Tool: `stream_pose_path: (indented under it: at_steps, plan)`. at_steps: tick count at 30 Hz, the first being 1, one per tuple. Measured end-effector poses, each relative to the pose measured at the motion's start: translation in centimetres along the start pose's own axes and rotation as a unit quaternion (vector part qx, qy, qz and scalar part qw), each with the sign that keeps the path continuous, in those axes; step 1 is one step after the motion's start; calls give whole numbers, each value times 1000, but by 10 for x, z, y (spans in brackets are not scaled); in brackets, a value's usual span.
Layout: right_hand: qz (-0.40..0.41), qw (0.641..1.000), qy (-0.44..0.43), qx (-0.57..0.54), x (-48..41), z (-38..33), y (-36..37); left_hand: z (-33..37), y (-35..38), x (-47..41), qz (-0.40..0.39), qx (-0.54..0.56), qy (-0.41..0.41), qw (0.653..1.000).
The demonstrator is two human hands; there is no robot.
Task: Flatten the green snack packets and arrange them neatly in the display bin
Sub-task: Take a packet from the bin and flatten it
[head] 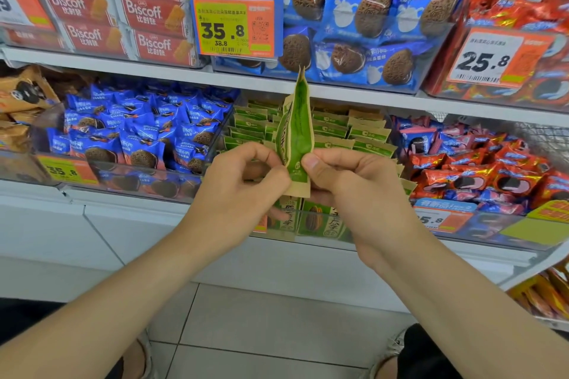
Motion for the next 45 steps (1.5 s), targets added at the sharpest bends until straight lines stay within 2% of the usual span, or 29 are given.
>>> stream_pose_path:
  at_steps: [3,5,8,10,12,15,17,19,21,23,26,28,30,33,35,37,39,42,44,45]
  plan:
    - [-8,996,-50,69,0,-8,-1,3,-2,2,-6,1,3,1000]
    - [-70,988,-59,123,-1,-13,2,6,-5,3,12,22,17,1000]
    - [-198,965,2,169,1,-14,8,8,-11,2,79,49,21,995]
    - [-241,954,41,171,5,-12,11,7,-9,1,82,69,0,994]
    - [-227,957,47,175,5,-12,13,4,-4,0,67,81,-5,994]
    - [-103,972,-36,209,-6,-11,8,5,4,2,22,51,42,998]
    - [-13,950,-142,276,-13,-14,2,5,10,4,-24,12,79,996]
    - [13,934,-184,306,-18,-14,0,3,14,5,-46,-13,87,995]
    - [-6,956,-146,254,-24,-9,1,2,13,5,-47,-18,77,996]
    - [-33,985,-67,157,-24,-4,3,2,12,4,-53,-20,70,996]
    - [-60,989,-32,134,-23,-4,4,1,9,3,-66,-17,63,996]
    - [-78,977,-83,183,-24,-14,-2,2,7,4,-90,-2,52,995]
    - [-112,948,-137,265,-25,-25,-8,0,7,5,-137,3,43,990]
    - [-177,932,-129,288,-26,-25,-15,-5,11,8,-172,-6,28,985]
    - [-177,927,-134,303,-28,-23,-19,-7,16,13,-182,-3,-13,983]
    - [-153,906,-173,354,-30,-23,-21,-11,20,16,-216,-1,-67,974]
    - [-116,891,-203,389,-30,-26,-24,-12,19,13,-244,-53,-32,968]
    - [-69,919,-182,344,-30,-29,-29,-13,15,5,-233,-91,35,968]
    - [-62,959,-103,258,-32,-28,-32,-11,10,-2,-170,-68,55,981]
    - [-87,975,-41,200,-32,-25,-31,-12,6,-7,-133,-58,65,987]
Point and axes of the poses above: each hand's wrist, its own x-axis away from the middle knuckle, its own y-axis out of the palm, z = x × y, the point moved 5 cm from there along -x, towards the middle knuckle, and after that the axes turned 1 degree about -z, right-handed, at the moved point
